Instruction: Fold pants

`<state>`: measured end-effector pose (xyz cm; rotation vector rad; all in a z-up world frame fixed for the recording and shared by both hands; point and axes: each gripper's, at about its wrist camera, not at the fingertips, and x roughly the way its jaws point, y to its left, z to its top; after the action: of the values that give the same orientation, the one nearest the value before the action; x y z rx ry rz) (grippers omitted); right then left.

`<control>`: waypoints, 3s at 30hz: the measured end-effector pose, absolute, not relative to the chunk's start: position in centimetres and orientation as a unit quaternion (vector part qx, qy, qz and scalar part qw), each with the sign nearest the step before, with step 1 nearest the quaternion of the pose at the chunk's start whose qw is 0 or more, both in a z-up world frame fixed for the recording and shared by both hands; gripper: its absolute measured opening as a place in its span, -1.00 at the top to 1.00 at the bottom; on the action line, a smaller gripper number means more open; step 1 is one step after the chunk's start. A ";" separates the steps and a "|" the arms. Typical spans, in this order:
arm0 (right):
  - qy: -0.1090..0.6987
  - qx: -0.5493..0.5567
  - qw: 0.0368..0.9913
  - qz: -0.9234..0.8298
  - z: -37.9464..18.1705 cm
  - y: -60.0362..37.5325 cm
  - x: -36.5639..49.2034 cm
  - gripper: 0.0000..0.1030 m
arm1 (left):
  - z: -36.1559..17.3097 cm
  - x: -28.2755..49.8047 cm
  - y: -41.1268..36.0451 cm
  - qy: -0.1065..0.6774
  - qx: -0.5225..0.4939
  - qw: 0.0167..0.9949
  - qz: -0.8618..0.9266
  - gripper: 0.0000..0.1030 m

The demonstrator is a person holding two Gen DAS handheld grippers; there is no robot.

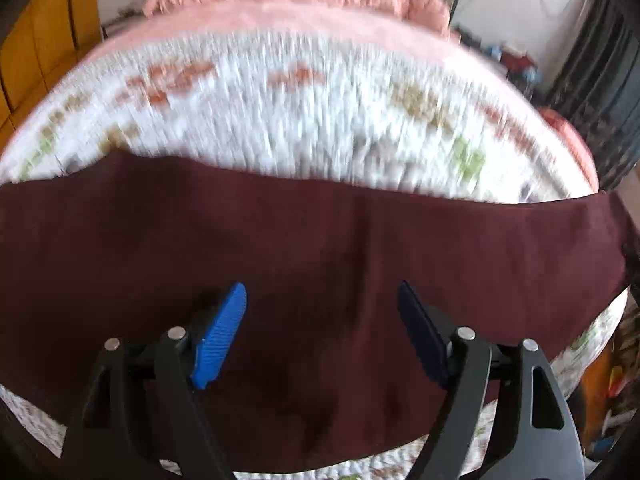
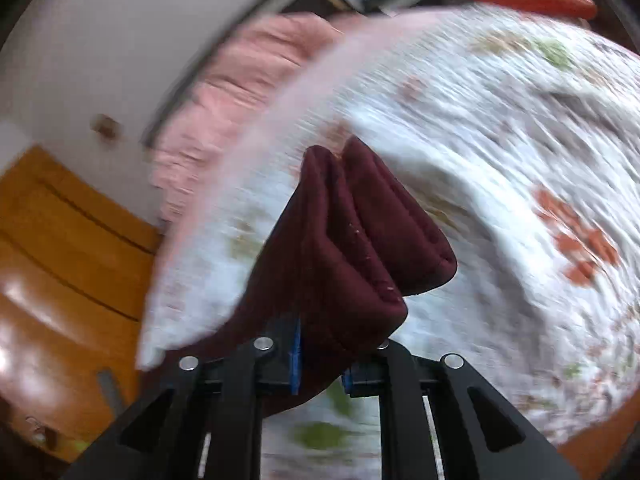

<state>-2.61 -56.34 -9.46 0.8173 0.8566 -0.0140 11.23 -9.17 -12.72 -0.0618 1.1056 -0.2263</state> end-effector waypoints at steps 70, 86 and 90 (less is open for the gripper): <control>0.370 0.442 0.816 -0.047 -11.7 -57.2 -4.7 0.73 | -12.4 10.5 -12.3 0.515 -0.025 0.846 -0.138 -0.69; 0.335 0.170 0.923 0.087 4.3 -35.5 0.5 0.73 | -8.0 7.8 1.8 0.469 -0.067 0.880 -0.023 -0.72; 0.355 0.125 0.919 0.121 4.2 -29.2 2.2 0.72 | -7.9 7.1 5.7 0.467 -0.105 0.878 0.008 -0.72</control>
<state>2.21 -29.22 4.15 0.2574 0.7299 0.2486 7.07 5.68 -7.93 -0.2181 0.9742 0.0170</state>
